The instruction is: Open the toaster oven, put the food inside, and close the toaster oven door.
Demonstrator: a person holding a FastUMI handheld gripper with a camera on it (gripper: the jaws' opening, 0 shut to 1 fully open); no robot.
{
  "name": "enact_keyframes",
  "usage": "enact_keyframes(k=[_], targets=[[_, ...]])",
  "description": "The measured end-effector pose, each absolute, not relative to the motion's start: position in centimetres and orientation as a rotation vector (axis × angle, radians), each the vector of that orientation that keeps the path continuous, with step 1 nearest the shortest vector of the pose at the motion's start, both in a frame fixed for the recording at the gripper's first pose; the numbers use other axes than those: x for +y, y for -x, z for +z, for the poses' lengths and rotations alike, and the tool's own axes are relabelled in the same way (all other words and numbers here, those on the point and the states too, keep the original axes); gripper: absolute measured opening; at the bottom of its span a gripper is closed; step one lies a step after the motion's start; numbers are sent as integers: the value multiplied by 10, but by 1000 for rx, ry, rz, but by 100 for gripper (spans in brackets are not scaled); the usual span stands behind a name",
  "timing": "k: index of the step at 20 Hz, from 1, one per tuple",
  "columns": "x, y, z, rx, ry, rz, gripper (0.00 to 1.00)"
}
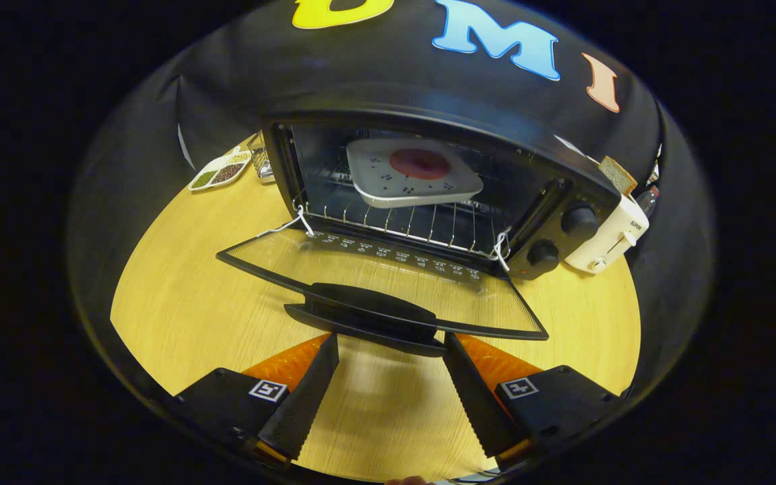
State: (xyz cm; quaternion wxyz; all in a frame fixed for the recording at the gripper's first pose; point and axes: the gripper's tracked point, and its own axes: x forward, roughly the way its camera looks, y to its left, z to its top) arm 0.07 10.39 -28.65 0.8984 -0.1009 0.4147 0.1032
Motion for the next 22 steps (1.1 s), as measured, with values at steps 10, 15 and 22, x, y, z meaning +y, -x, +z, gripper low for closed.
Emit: enact_keyframes(k=[10,15,22], targets=[[95,-44,-180,549,135,163,98],[60,-43,-117,370,111,113,97],[-13,-2,-59,214,40,16,97]])
